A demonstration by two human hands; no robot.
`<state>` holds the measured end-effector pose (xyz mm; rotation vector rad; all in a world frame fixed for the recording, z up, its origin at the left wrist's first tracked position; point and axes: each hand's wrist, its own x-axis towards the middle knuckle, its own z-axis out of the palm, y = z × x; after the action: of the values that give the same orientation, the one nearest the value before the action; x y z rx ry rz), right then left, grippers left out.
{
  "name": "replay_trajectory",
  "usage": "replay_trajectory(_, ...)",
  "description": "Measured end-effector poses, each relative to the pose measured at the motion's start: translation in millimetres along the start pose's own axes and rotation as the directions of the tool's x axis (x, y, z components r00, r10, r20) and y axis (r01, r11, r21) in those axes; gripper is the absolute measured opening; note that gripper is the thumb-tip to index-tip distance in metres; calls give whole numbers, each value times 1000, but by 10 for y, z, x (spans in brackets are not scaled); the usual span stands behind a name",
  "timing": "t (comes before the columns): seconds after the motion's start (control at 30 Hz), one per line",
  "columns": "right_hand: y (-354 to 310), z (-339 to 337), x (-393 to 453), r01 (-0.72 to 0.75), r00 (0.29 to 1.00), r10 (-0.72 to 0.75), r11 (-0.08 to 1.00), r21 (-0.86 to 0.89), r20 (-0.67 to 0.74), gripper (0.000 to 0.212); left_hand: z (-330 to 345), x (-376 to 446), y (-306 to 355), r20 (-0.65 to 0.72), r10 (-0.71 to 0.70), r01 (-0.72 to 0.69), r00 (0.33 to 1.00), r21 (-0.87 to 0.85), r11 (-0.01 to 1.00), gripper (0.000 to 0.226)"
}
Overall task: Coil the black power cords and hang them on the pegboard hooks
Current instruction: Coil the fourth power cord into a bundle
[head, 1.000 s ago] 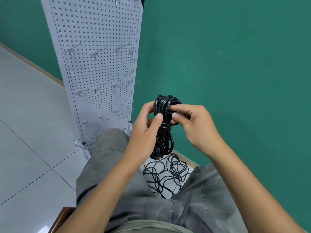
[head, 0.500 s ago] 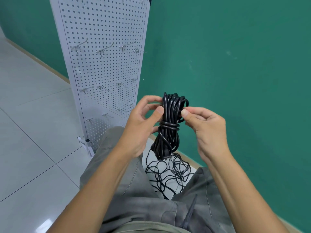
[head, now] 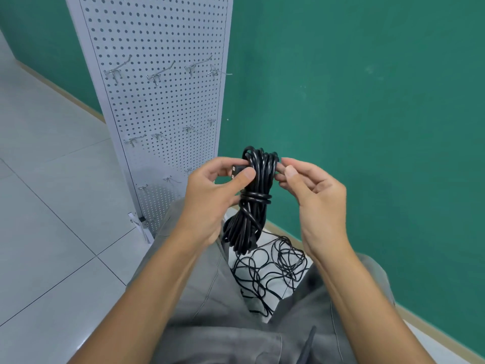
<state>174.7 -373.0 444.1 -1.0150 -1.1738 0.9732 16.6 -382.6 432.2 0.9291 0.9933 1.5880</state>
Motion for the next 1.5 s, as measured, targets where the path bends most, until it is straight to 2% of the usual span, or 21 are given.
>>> replay_trajectory(0.13,137,-134,240,-28,999,31,997,-75,34,15,-42,270,-57,-65,-60,59,996,-8,998,23)
replay_trajectory(0.27,314,-256,519,-34,991,58,979,-201,117,13,-43,627,-91,-107,-99,104,989,48,993,12)
replay_trajectory(0.5,675,-411,1194,-35,959,134,931,-363,250,11,97,1444,-263,-70,-87,105,994,326,939,12)
replay_trajectory(0.67,1021,-485,1842,3,912,218,843,-538,348,9,169,2238,-553,-67,-110,128,992,591,796,34)
replay_trajectory(0.8,1501,-547,2247,-2,874,316,762,-648,369,9,114,2799,-1045,-52,-107,106,993,799,592,39)
replay_trajectory(0.9,1997,-595,2446,-71,845,406,730,-679,348,15,20,3164,-1496,-32,-182,106,983,906,409,43)
replay_trajectory(1.0,2629,-660,2597,-156,800,511,684,-713,315,22,-168,3472,-2037,-92,-280,193,955,915,355,41)
replay_trajectory(1.13,3393,-747,2695,-255,739,622,613,-748,259,20,-513,3646,-2715,-127,-380,252,916,920,301,37)
replay_trajectory(1.3,4293,-914,2768,-319,679,713,500,-805,174,15,-912,3665,-3607,-148,-446,240,883,958,159,46)
replay_trajectory(1.4,4770,-1032,2751,-331,644,751,447,-831,147,20,-1086,3677,-4082,-185,-566,259,803,964,52,36)
replay_trajectory(1.5,5163,-1126,2680,-299,600,782,415,-859,169,19,-1172,3643,-4546,-186,-690,210,699,976,-51,43)
